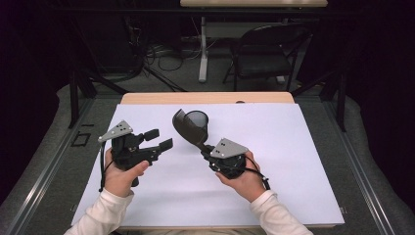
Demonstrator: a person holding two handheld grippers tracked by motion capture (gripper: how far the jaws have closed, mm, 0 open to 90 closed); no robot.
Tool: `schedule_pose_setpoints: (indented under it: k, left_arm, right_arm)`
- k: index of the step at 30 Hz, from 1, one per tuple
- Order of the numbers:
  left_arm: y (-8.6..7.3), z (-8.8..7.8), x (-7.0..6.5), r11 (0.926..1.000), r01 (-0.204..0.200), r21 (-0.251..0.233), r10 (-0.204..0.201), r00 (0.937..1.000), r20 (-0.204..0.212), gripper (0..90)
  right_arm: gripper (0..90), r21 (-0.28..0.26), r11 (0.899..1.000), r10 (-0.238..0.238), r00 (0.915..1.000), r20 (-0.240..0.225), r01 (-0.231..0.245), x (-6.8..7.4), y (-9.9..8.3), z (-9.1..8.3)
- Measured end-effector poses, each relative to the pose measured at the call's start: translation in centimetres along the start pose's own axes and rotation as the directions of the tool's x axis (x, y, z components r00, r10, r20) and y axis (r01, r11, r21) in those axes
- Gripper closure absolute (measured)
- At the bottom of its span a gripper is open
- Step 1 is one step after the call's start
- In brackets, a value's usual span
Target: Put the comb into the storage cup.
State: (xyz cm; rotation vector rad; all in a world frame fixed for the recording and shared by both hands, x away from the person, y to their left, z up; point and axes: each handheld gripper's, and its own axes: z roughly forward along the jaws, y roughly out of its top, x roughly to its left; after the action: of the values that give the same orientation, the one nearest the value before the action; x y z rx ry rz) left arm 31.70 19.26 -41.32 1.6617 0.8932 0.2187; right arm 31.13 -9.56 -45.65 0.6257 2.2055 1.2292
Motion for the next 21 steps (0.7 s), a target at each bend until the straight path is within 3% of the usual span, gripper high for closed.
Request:
schedule_pose_setpoints:
  k: [7,21]
  left_arm:
    - [0.4,0.6,-0.1,0.9993,0.031,0.022,-0.031,0.9995,0.003,28.4]
    - [0.9,1.5,-0.1,0.9940,0.106,0.026,-0.108,0.9922,0.062,35.7]
  right_arm:
    - [72.9,-0.005,1.000,0.000,1.0000,0.002,0.000,0.0,0.0,0.0]
    - [72.9,-0.007,1.000,0.002,1.0000,0.003,-0.002,0.0,0.0,0.0]
